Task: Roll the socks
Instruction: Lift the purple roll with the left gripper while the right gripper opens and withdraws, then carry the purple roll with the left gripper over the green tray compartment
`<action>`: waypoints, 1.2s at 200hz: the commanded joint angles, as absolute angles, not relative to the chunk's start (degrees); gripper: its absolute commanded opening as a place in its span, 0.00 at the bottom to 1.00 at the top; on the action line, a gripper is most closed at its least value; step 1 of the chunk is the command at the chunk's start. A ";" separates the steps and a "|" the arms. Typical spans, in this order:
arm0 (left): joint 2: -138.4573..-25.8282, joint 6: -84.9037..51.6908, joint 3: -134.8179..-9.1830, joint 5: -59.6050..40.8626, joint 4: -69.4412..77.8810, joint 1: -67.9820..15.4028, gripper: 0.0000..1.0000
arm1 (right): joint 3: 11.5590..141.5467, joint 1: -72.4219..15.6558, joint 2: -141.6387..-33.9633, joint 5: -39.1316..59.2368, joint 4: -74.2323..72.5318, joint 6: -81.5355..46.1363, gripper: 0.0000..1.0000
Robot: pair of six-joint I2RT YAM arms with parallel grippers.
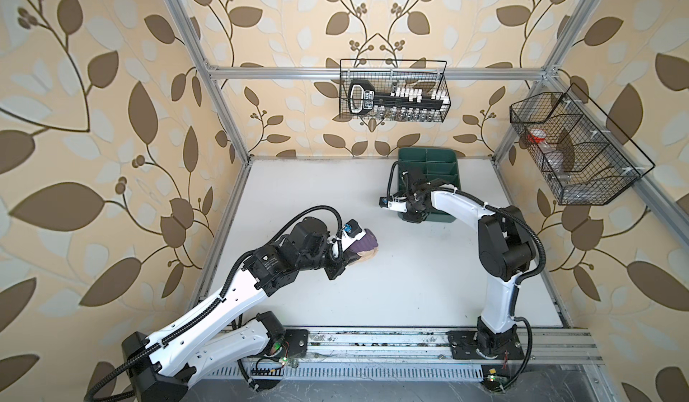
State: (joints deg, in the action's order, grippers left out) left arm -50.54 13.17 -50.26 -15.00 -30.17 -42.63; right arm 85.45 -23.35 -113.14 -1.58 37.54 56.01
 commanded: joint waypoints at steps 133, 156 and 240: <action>-37.43 17.94 -63.35 3.02 -41.93 -41.85 0.00 | 77.06 -50.87 -101.24 3.43 43.95 24.51 0.00; -38.96 19.04 -66.96 1.82 -44.68 -41.88 0.00 | 73.33 -51.87 -97.58 4.61 38.14 21.45 0.24; -50.92 21.43 -75.13 -6.11 -52.47 -41.92 0.00 | 60.40 -41.97 -72.02 2.02 33.69 16.43 0.60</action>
State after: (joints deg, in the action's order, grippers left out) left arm -46.35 19.38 -71.70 -1.41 -50.06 -42.28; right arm 64.55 -48.07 -85.84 4.14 35.75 21.21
